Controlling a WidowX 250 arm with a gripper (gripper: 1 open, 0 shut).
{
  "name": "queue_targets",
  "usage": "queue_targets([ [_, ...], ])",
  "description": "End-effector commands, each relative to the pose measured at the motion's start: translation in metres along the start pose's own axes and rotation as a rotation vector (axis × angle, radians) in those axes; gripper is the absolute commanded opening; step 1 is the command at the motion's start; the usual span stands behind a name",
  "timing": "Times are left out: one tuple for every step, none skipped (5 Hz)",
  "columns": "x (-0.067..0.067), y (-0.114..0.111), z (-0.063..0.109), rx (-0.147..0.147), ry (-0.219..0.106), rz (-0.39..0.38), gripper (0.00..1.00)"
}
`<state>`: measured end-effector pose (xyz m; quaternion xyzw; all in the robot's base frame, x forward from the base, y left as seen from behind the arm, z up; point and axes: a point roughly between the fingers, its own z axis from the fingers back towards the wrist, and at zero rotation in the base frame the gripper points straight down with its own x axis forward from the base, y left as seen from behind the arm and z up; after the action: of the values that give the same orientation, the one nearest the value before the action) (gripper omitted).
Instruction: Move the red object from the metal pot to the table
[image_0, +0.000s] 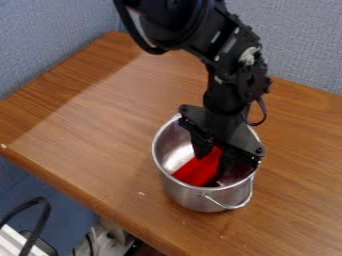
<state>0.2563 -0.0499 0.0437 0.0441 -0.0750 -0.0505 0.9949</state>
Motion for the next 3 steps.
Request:
queue_targets([
  [-0.0116,0.0022,-0.0075,0.003,0.064,0.009,0.0],
  [-0.013,0.0027,-0.0055,0.001,0.08,0.008,0.0],
  [-0.0147,0.0033,-0.0031,0.001,0.097,0.007,0.0],
])
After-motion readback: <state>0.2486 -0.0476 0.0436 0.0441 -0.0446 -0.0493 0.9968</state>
